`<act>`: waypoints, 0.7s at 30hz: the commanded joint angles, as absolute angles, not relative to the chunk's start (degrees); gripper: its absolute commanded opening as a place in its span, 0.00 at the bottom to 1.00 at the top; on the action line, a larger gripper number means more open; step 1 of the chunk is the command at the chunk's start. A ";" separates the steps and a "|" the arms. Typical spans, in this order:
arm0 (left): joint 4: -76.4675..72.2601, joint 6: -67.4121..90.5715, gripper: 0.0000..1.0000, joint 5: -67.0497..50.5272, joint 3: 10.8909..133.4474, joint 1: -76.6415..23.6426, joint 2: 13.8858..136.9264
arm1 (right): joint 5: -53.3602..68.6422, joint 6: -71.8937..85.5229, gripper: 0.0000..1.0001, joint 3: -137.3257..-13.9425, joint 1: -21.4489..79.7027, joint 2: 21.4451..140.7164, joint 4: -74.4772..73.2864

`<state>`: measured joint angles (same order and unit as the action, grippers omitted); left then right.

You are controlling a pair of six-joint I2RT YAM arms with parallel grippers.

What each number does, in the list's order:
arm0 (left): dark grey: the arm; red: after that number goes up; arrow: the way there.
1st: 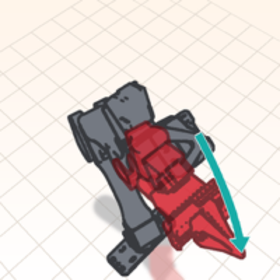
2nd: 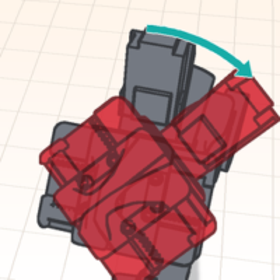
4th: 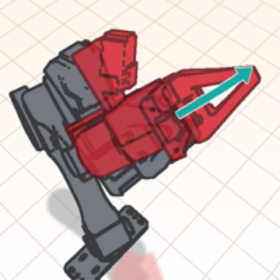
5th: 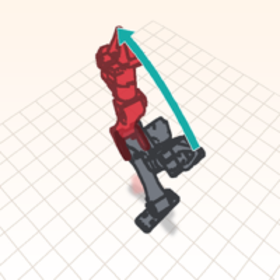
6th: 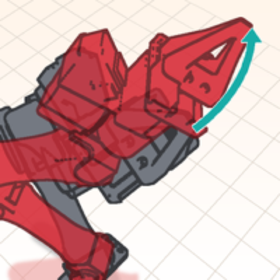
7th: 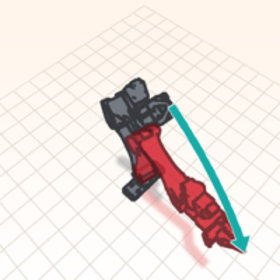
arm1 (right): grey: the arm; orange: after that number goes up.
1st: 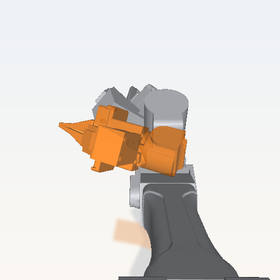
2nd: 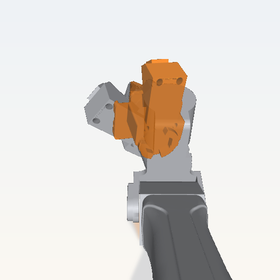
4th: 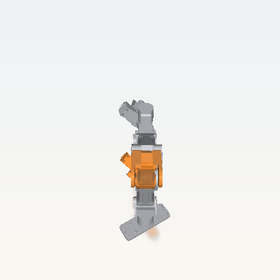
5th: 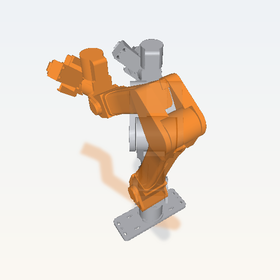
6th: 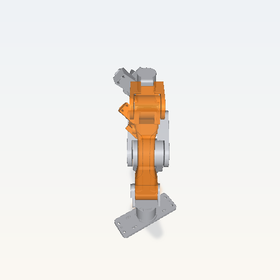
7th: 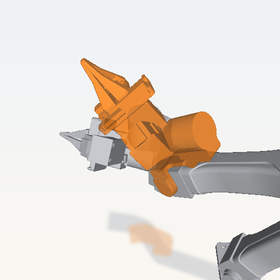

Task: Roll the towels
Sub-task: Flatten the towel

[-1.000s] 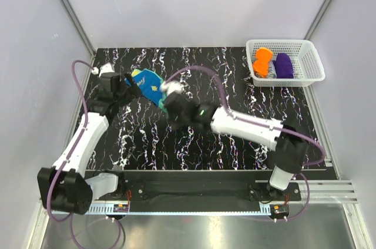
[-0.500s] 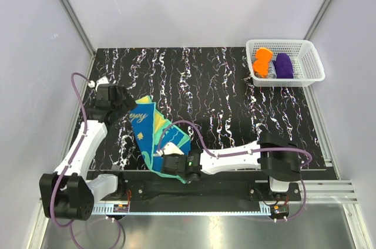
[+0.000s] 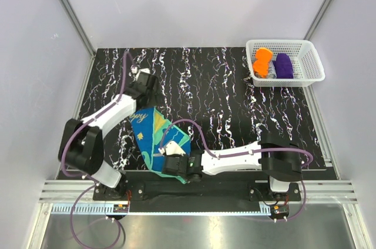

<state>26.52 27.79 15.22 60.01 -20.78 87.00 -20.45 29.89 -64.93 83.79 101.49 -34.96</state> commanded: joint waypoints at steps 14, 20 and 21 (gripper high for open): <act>31.12 23.56 0.82 32.17 72.33 -25.31 103.44 | -21.97 33.75 0.00 -60.82 84.02 100.28 -31.91; 30.94 22.85 0.49 33.40 73.12 -25.40 105.20 | -22.32 34.10 0.00 -60.47 84.02 100.28 -31.99; 30.85 22.85 0.44 33.57 73.21 -25.31 105.29 | -22.41 34.10 0.00 -60.47 84.02 100.37 -32.08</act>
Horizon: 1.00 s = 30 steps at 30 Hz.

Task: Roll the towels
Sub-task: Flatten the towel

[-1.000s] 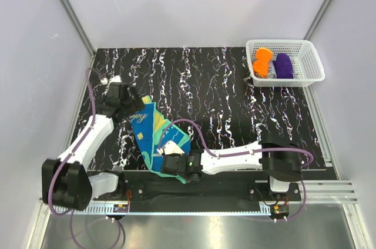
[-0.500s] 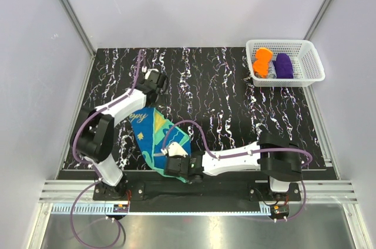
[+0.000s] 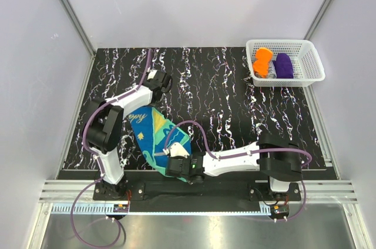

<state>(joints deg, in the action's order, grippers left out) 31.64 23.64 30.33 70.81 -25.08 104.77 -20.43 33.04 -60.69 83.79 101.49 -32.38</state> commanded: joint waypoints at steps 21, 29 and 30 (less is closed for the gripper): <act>35.23 22.94 0.00 30.86 76.54 -23.30 94.14 | -19.61 35.17 0.00 -55.64 68.84 84.31 -31.12; 40.51 24.52 0.00 19.53 94.80 -18.99 96.23 | -12.93 16.54 0.00 -71.43 41.42 80.48 -36.55; 42.08 24.70 0.00 18.90 97.01 -18.64 97.02 | -9.87 14.87 0.00 -76.68 36.26 82.25 -37.95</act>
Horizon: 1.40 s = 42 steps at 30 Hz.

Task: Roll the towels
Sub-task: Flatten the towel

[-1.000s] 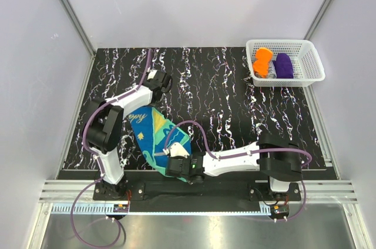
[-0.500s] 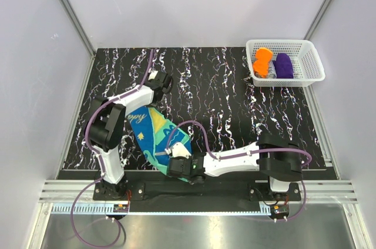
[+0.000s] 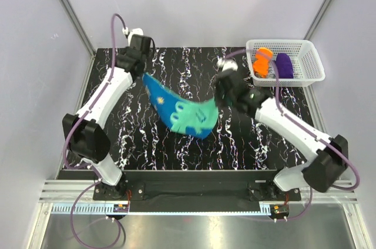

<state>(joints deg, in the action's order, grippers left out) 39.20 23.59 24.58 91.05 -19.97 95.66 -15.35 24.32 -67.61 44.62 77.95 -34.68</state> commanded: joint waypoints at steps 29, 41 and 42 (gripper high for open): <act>31.11 43.50 0.00 13.97 31.91 -13.71 41.14 | 8.00 36.12 0.00 -41.05 26.46 72.87 -26.53; 35.33 50.00 0.34 13.27 26.90 -14.59 31.22 | 1.94 41.57 0.68 -37.44 27.07 63.55 -34.62; 36.12 51.66 0.44 13.88 26.81 -14.59 30.07 | 1.41 42.27 0.71 -37.53 27.07 63.11 -35.32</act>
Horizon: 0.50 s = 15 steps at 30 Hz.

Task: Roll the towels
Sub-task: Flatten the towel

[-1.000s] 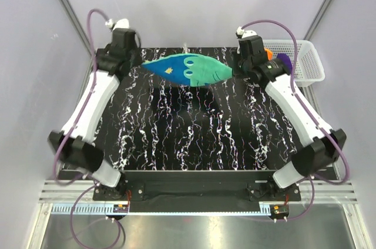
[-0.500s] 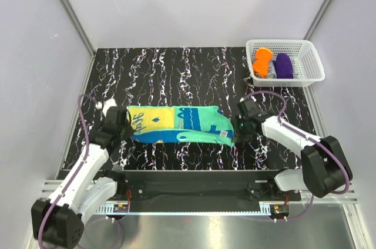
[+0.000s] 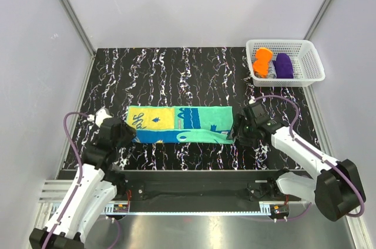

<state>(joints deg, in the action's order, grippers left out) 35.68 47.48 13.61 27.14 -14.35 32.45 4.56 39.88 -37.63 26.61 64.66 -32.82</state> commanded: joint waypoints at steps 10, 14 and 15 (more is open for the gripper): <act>33.85 50.10 0.77 17.75 26.45 -14.50 26.09 | -3.86 44.39 0.75 -42.35 26.98 61.07 -33.84; 30.86 48.26 0.74 19.25 27.07 -13.80 33.03 | -4.57 42.90 0.75 -45.43 27.07 66.52 -32.70; 29.98 47.29 0.71 19.25 27.16 -13.36 33.74 | -4.14 42.80 0.73 -45.70 26.98 67.84 -32.09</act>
<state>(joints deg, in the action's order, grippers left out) 35.29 49.82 16.80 25.85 -14.15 31.27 -2.15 43.62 -42.68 26.63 64.99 -34.54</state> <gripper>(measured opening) 0.732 0.740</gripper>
